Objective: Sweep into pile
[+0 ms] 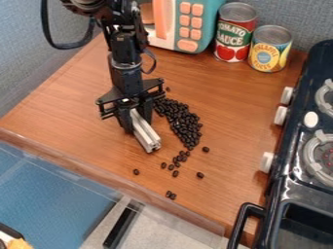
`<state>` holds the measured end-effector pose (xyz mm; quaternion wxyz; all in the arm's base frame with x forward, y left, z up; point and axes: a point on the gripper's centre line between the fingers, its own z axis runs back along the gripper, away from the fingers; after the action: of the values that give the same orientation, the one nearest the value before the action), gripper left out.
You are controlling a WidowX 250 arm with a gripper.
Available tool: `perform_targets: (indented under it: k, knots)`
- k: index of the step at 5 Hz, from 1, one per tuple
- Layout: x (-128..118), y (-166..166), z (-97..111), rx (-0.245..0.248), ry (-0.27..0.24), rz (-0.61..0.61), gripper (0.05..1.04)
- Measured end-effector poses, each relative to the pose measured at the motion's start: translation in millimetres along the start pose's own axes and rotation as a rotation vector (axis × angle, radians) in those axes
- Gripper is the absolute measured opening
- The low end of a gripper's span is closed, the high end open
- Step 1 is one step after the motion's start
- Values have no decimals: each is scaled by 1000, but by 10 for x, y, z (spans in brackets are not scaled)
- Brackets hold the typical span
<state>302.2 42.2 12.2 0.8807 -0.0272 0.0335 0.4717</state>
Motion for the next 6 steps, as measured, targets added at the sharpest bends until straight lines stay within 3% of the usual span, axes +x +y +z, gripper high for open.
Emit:
perform_targets:
  k: [1, 3, 4, 6]
  knots:
    - [-8, 83, 263, -23, 2, 2, 386]
    - [-59, 157, 468, -69, 29, -32, 386]
    - [-90, 52, 497, -82, 23, -30, 386]
    - [-257, -469, 523, -104, -27, -41, 387]
